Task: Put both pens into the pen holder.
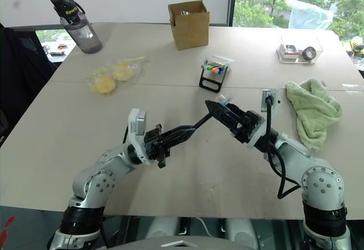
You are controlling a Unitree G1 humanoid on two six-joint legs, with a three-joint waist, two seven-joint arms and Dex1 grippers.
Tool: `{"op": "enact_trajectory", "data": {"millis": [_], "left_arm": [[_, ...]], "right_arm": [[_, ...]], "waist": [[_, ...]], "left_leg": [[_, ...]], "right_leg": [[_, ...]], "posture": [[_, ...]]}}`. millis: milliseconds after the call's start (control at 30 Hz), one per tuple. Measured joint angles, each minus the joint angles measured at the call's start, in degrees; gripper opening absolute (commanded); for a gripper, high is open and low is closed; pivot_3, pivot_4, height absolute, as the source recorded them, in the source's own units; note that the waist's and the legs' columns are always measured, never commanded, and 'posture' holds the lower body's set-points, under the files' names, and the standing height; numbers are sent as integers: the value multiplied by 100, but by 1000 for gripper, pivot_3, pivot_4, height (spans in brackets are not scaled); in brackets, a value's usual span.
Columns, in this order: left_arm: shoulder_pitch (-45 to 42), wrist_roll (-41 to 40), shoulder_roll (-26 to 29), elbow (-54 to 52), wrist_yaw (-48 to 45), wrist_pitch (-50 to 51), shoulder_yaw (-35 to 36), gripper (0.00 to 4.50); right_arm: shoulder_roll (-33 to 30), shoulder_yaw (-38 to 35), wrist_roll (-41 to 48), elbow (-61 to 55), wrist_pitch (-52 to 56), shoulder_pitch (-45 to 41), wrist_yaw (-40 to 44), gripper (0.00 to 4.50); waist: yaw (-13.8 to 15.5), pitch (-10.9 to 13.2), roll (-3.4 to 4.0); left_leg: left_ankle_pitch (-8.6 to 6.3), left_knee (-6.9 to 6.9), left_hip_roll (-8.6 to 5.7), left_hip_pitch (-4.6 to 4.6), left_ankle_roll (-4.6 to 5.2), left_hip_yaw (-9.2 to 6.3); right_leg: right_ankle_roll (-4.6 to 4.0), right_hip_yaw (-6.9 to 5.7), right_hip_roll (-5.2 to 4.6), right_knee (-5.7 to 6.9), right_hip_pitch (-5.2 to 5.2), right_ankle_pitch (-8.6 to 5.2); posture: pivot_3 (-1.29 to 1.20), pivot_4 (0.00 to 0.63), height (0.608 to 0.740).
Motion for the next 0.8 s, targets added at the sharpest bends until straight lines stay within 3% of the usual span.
{"op": "enact_trajectory", "data": {"millis": [100,333,367,533,633,667,800], "left_arm": [[-49,10,39,0,-44,-4,-9,0],[-158,21,53,5,-152,-26,-82,0],[-160,12,49,4,-176,-32,-99,0],[-162,136,116,20,-109,-15,-127,2408],[-162,430,148,26,95,-159,-120,3605],[-162,478,151,28,148,-187,-109,3605],[-166,852,181,43,636,-555,278,3605]], "right_arm": [[-214,9,142,-1,67,-4,37,3668],[-282,61,190,4,24,-23,85,216],[-273,71,226,-3,-25,-25,120,93],[-314,211,76,-53,-39,-29,131,92],[-463,233,-251,-53,-44,-90,209,92],[-518,232,-367,-53,-57,-136,238,92],[-1036,898,-2694,-53,-857,-1004,1109,92]], "waist": [[-4,0,0],[-8,0,0],[-9,2,0],[-7,5,0],[-7,5,0],[-8,6,0],[-46,18,9]], "left_leg": [[-1,-1,0,0,1,1],[-1,-2,1,1,1,2],[-1,-2,2,0,2,2],[-1,-4,3,0,2,2],[-1,-4,3,-1,2,3],[-1,-4,3,-1,2,3],[-1,-8,4,2,2,6]], "right_leg": [[0,1,0,-4,0,0],[1,1,0,-4,0,-1],[1,2,1,-5,0,0],[4,1,0,-6,0,-2],[4,2,-1,-9,0,-2],[4,2,-1,-10,0,-2],[22,7,1,-10,-6,-11]], "posture": [[0,150,736],[0,150,736],[0,150,736],[0,150,736],[0,150,736],[0,150,736],[0,150,736]]}}
